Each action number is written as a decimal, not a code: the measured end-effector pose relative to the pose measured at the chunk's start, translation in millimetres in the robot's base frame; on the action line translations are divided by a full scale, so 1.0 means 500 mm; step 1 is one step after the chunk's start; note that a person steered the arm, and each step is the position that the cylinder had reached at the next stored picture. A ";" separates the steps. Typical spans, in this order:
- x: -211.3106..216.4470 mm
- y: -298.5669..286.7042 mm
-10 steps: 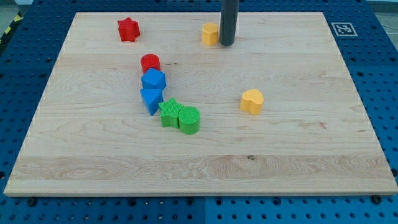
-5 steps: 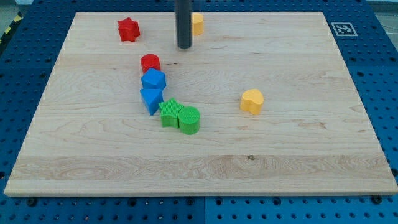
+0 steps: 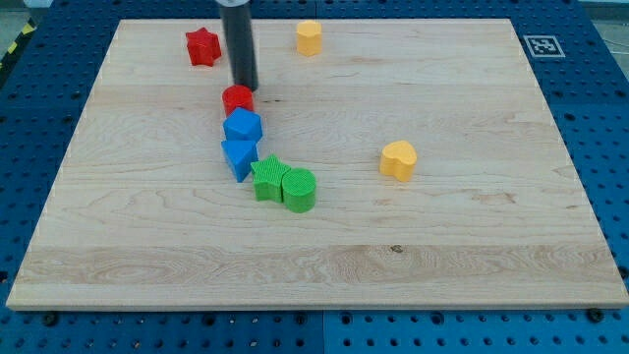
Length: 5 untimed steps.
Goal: Adjust red star left horizontally towards yellow hexagon
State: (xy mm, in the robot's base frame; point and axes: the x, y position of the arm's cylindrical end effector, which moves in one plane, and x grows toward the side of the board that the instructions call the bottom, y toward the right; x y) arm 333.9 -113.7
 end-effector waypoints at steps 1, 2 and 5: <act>-0.056 -0.054; -0.113 -0.068; -0.100 -0.095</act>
